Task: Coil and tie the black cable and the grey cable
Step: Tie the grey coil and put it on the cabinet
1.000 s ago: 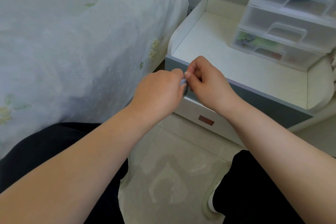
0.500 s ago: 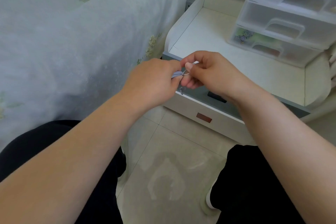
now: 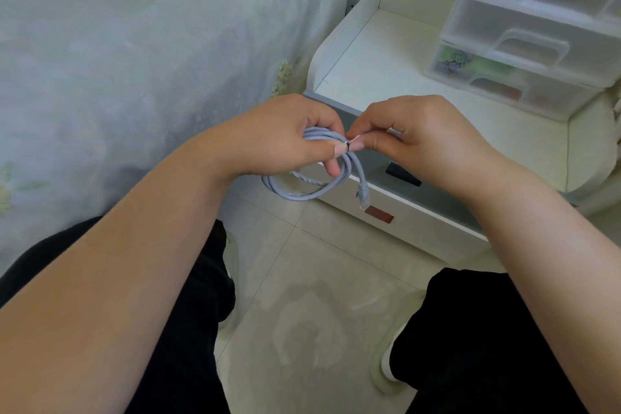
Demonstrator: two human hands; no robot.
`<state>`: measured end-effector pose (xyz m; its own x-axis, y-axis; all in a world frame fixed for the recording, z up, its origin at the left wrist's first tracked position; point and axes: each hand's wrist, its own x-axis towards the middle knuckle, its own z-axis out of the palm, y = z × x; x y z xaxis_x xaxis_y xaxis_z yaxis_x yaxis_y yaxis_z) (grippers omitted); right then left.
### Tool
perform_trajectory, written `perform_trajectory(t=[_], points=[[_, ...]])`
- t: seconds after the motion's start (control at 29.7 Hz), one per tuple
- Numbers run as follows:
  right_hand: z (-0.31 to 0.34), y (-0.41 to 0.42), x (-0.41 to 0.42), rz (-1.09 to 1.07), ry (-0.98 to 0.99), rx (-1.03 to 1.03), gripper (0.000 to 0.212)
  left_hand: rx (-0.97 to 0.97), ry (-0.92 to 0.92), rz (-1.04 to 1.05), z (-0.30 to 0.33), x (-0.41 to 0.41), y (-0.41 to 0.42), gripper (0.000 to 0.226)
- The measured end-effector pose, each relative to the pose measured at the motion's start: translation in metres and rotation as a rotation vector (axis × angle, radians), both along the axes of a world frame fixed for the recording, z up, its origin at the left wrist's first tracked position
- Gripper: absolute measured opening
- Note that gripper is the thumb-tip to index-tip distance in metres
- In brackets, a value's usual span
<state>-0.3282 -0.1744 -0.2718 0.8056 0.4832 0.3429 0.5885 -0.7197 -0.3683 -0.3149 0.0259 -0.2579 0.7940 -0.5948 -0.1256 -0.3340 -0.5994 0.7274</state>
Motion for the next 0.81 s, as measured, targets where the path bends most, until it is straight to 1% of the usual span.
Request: perform_trajectory(t=[0.1, 0.2, 0.3, 0.4, 0.47, 0.57, 0.64, 0.71, 0.74, 0.77, 0.81], points=[[-0.004, 0.005, -0.004, 0.068, -0.146, -0.150, 0.033, 0.035, 0.021, -0.053, 0.003, 0.001, 0.002, 0.015], [-0.014, 0.009, -0.009, 0.103, -0.163, -0.220, 0.030, 0.107, 0.016, -0.088, 0.004, 0.002, 0.003, 0.013], [-0.023, 0.011, -0.011, 0.094, -0.057, -0.170, 0.024, 0.197, -0.044, -0.111, 0.001, 0.000, 0.001, 0.011], [-0.030, 0.015, -0.012, -0.008, 0.090, -0.081, 0.020, 0.336, -0.191, -0.073, -0.006, 0.000, -0.003, 0.010], [-0.031, 0.019, -0.012, -0.102, 0.212, 0.041, 0.021, 0.398, -0.310, -0.012, -0.007, -0.001, -0.006, 0.010], [-0.027, 0.031, -0.008, -0.282, 0.431, 0.277, 0.032, 0.433, -0.483, 0.064, -0.007, -0.001, -0.010, 0.017], [-0.026, 0.039, -0.004, -0.421, 0.684, 0.522, 0.037, 0.545, -0.625, 0.063, -0.010, -0.002, -0.014, 0.019], [-0.024, 0.042, 0.001, -0.509, 1.013, 0.778, 0.033, 0.633, -0.736, 0.044, -0.017, -0.005, -0.020, 0.007], [-0.024, 0.041, 0.003, -0.521, 1.151, 0.891, 0.032, 0.654, -0.764, 0.038, -0.019, -0.008, -0.022, 0.009], [-0.023, 0.040, 0.005, -0.518, 1.254, 0.996, 0.032, 0.677, -0.782, 0.026, -0.023, -0.008, -0.023, 0.018], [-0.023, 0.037, 0.007, -0.511, 1.313, 1.084, 0.033, 0.695, -0.801, 0.009, -0.025, -0.007, -0.024, 0.027]])
